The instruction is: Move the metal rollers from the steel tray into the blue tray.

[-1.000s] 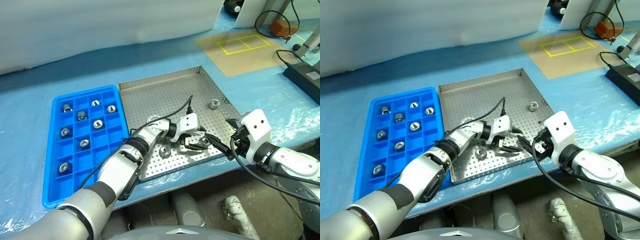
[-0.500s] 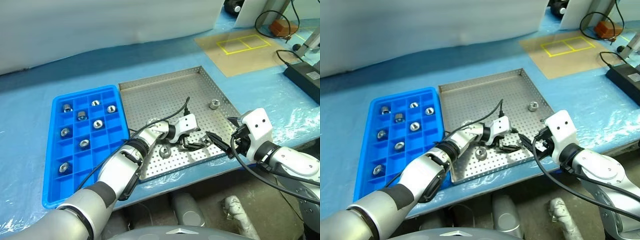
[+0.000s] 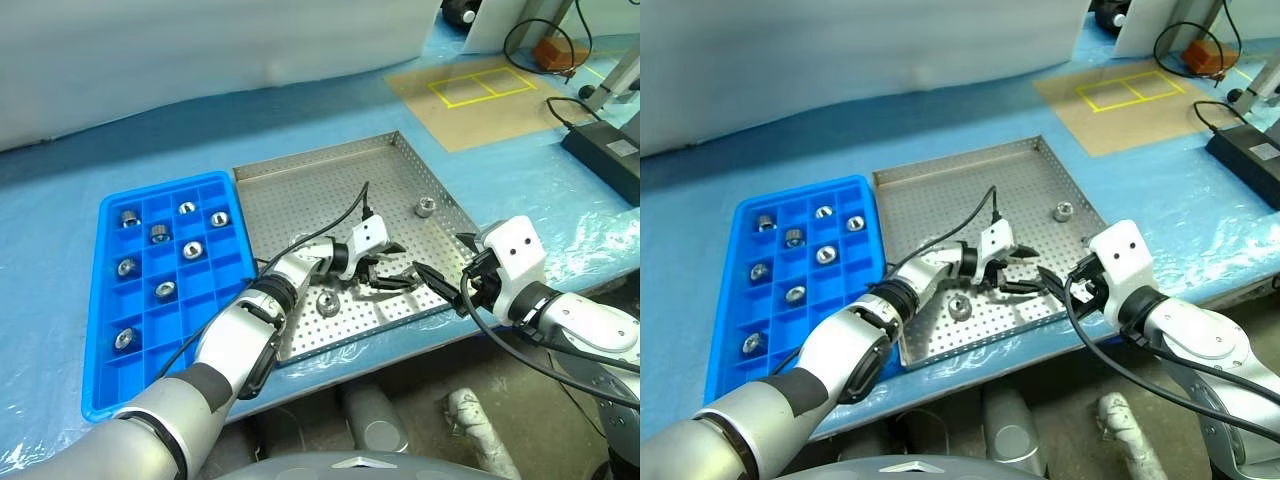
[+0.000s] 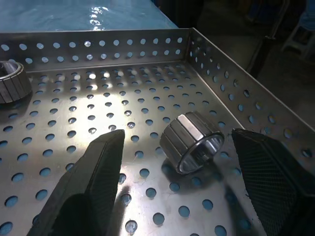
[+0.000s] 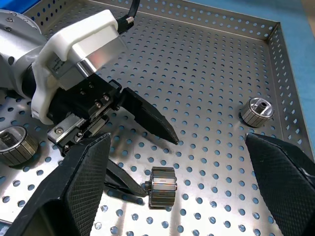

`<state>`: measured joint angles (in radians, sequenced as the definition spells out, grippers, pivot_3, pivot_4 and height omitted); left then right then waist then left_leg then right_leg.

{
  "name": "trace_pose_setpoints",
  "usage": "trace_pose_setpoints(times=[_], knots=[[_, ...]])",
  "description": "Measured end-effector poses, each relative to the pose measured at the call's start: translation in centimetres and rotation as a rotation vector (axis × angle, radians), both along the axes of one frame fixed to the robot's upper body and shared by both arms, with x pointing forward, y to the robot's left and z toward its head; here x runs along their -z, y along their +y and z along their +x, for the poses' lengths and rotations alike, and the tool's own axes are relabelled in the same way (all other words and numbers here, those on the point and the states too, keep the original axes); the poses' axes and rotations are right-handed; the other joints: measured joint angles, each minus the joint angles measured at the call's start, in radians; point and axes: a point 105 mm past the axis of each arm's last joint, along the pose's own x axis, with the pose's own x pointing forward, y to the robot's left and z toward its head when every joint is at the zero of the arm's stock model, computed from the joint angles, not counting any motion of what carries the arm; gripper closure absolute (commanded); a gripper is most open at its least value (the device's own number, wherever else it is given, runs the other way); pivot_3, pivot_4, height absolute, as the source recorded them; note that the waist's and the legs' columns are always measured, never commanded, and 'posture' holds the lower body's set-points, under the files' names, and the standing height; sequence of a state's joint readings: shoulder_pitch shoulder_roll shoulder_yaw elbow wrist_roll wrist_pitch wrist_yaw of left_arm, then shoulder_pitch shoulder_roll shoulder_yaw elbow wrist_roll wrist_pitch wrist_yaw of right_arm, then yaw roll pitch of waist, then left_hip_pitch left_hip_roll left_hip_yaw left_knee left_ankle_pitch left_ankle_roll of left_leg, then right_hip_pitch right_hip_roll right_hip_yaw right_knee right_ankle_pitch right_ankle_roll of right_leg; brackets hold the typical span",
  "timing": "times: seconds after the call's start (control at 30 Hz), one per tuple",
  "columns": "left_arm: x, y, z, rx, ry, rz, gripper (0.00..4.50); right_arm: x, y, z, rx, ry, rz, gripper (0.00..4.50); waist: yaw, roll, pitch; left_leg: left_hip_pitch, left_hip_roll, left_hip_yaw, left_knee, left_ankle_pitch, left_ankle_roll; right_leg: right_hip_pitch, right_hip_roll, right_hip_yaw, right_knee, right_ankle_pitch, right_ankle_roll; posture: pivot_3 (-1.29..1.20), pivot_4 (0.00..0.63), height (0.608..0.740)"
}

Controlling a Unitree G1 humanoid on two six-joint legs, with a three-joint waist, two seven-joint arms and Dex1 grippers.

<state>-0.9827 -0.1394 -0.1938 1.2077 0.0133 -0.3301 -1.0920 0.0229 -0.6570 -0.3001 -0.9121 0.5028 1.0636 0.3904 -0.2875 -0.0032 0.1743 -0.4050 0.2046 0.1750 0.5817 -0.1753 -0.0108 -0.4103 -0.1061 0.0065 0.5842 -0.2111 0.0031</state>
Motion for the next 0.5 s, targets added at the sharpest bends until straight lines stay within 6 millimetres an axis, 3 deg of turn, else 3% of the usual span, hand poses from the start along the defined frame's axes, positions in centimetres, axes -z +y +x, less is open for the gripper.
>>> trace_pose_setpoints(times=[0.33,0.5], knots=[[0.0,-0.4,-1.3,0.113,-0.035,0.033,0.82,0.0,-0.1,0.0,0.001,0.000,-0.004,0.00,0.000,0.000,0.000,-0.001,-0.001,0.000,0.000,-0.002,0.003,0.004,-0.002,-0.003,-0.005,0.000,0.001,-0.77,0.150,0.740],[-3.1,-0.4,-1.7,0.173,-0.127,-0.078,0.82,0.1,0.0,0.1,-0.003,-0.002,-0.003,0.00,0.000,0.000,0.000,0.000,-0.001,0.000,0.000,-0.002,0.004,0.004,-0.003,-0.004,-0.005,0.000,0.001,-0.73,0.150,0.740]])
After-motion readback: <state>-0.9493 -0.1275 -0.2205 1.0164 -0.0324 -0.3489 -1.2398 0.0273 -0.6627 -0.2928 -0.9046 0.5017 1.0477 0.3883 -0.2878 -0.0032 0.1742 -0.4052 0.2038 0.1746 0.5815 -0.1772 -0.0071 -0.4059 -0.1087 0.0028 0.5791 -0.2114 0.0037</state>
